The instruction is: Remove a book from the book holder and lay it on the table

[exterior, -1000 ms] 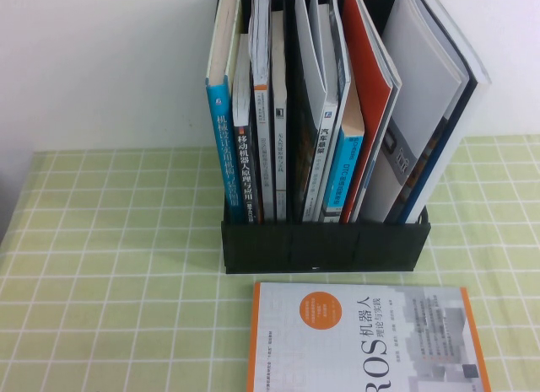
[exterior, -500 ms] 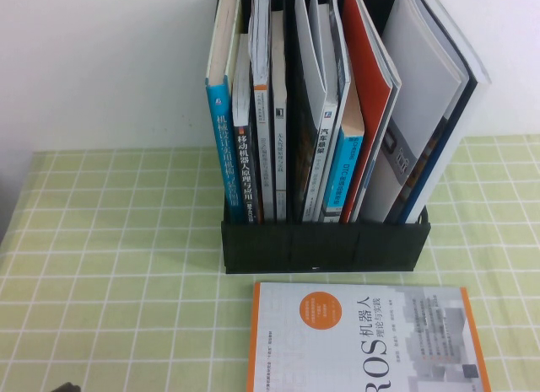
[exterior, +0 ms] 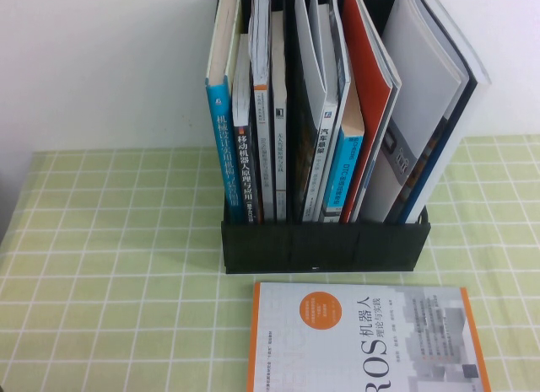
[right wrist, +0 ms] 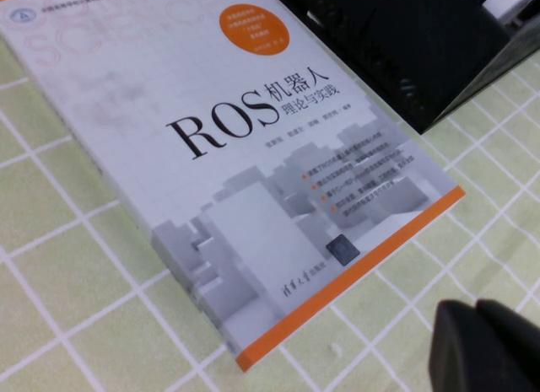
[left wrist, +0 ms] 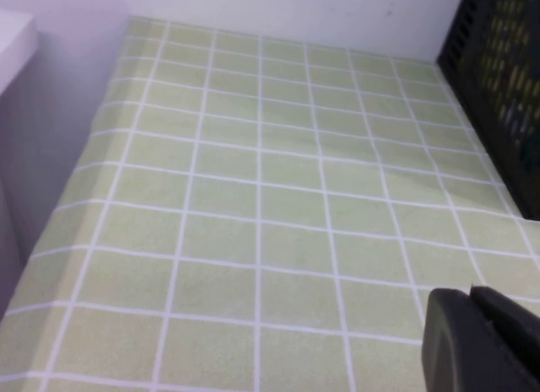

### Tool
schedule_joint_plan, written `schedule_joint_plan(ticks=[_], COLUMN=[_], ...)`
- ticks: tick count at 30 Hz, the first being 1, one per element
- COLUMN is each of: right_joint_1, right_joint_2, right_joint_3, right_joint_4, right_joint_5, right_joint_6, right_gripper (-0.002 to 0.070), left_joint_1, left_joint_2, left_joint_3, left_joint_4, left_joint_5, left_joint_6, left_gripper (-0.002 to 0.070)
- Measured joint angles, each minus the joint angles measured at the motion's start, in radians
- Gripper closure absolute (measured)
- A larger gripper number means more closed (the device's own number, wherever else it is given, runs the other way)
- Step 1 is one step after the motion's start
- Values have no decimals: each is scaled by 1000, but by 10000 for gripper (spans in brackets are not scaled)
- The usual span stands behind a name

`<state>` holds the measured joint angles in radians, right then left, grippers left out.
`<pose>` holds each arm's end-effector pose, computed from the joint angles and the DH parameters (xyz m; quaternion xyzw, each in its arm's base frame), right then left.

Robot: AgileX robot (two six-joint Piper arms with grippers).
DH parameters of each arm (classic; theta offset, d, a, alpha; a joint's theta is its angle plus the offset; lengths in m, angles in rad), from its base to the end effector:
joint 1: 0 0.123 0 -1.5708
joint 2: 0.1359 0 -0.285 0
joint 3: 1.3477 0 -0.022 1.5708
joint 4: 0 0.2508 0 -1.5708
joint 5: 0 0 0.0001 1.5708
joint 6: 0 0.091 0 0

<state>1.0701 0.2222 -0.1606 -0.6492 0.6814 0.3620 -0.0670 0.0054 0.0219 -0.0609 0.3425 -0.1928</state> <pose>0.0568 0.0316 0.2074 -0.4200 0.7513 0.0563 0.5059 0.0540 -0.0055 0.1747 -0.0670 0.7966 -0.1029 0.5919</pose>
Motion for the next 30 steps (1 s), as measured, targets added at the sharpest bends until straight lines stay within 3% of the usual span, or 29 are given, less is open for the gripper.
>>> schedule_joint_plan(ticks=[21,24,30], right_joint_1=[-8,-91,-428], right_joint_2=[-6,-37,-133], right_joint_3=[0,0,0], right_joint_4=[0,0,-24], right_joint_5=[0,-2,-2], right_joint_6=[0,0,4], right_gripper=[678,678,678], left_joint_1=[30,30,30], left_joint_2=[-1,-1,-1], left_joint_3=[0,0,0], left_joint_4=[-2,-2,-3], left_joint_5=[0,0,0], left_joint_6=[5,5,5], left_gripper=[678,678,678])
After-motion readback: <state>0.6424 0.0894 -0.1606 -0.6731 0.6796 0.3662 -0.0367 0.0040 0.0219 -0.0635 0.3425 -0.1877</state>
